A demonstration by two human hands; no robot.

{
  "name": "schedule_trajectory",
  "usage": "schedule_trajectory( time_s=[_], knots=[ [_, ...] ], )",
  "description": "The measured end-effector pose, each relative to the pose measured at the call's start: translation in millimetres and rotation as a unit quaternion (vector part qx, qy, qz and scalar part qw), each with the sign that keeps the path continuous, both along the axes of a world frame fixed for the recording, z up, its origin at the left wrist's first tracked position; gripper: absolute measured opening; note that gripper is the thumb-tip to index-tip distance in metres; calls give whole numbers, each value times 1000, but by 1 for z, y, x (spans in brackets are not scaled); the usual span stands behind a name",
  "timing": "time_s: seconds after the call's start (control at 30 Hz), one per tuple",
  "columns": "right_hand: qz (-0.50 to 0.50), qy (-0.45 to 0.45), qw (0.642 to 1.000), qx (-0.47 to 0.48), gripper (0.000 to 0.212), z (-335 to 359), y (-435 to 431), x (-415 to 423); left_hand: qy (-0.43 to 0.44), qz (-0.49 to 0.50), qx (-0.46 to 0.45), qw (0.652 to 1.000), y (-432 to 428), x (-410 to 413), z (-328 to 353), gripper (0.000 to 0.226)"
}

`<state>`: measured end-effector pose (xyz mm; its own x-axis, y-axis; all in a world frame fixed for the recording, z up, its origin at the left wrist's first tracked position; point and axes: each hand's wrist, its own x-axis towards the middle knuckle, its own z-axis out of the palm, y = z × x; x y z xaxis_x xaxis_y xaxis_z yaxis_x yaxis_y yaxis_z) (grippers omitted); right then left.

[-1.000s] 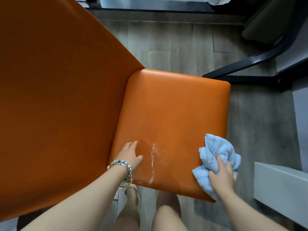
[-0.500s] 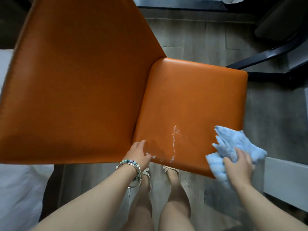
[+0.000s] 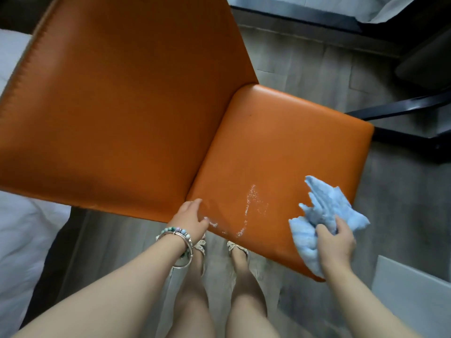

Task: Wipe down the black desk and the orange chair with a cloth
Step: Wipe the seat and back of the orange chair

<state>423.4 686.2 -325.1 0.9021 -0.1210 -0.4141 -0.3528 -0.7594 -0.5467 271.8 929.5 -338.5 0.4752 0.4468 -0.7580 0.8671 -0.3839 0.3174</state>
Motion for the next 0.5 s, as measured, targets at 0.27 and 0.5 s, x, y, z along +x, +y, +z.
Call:
schedule_trajectory(
  time_s=[0.27,0.5],
  knots=[
    [220,172,934,-221,64,-32,8,40,-14,41,-5,999,-20,-1,1,61],
    [387,63,918,-62,47,-27,40,-30,-4,68,-16,998,-28,-1,2,60]
  ],
)
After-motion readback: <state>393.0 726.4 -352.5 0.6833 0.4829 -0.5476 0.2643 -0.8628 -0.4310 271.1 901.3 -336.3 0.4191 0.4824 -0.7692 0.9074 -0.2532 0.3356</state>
